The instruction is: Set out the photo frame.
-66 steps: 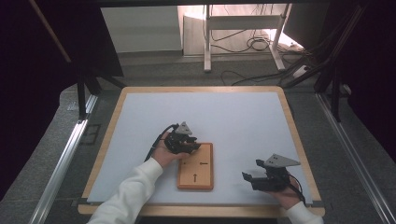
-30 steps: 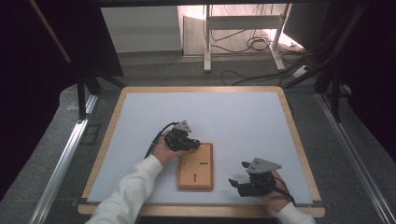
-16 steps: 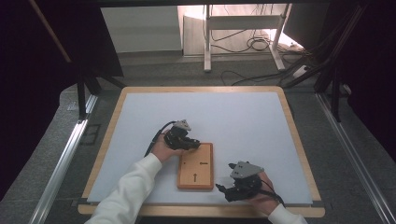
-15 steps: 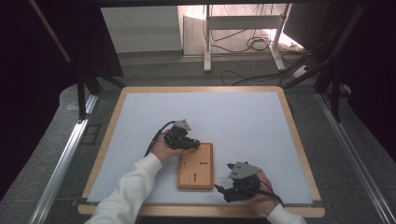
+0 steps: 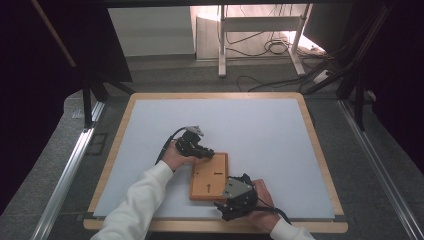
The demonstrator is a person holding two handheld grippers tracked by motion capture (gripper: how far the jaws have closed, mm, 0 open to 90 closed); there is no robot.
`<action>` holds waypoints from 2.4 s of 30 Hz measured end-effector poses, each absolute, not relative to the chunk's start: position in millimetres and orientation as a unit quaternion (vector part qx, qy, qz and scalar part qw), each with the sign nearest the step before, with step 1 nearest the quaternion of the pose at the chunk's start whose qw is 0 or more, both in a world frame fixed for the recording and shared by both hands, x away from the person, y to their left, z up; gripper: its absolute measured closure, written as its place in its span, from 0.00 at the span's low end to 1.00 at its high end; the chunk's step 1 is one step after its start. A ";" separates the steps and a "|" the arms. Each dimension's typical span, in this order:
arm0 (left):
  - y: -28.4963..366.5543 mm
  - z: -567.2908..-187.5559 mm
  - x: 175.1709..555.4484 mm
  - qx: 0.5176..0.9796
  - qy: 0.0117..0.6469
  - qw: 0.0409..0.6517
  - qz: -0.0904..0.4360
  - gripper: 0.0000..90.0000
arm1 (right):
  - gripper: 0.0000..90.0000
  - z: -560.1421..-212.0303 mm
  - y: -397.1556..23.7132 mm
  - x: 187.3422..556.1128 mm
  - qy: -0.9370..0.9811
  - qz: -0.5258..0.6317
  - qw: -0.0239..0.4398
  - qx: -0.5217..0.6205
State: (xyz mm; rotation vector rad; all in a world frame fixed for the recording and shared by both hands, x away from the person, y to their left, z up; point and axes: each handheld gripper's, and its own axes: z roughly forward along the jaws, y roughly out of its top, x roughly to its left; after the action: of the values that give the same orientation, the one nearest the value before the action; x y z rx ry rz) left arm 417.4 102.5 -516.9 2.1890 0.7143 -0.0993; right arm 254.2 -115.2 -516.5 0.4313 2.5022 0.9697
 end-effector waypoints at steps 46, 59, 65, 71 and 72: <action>110.8 -519.3 419.8 0.846 0.319 0.426 -0.030 0.88 | 0.57 -500.9 -97.5 245.9 0.870 0.303 0.385 0.047; 161.7 -497.8 391.1 0.819 0.358 0.446 0.052 0.53 | 0.60 -495.9 -97.6 248.4 0.873 0.300 0.383 0.038; 179.1 -500.2 370.5 0.817 0.365 0.438 0.079 0.43 | 0.62 -490.4 -98.4 252.2 0.873 0.305 0.379 0.036; 194.6 -508.1 357.3 0.818 0.374 0.428 0.088 0.41 | 0.65 -479.2 -95.6 258.9 0.873 0.306 0.377 0.033; 196.4 -509.9 355.6 0.817 0.376 0.427 0.089 0.40 | 0.66 -477.0 -95.4 260.8 0.875 0.304 0.375 0.028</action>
State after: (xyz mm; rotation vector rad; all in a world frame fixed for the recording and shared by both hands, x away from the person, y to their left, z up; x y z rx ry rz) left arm 355.6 196.4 -509.9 2.0421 0.9389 0.2215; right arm 260.8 -95.4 -477.0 0.0710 2.2408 0.7784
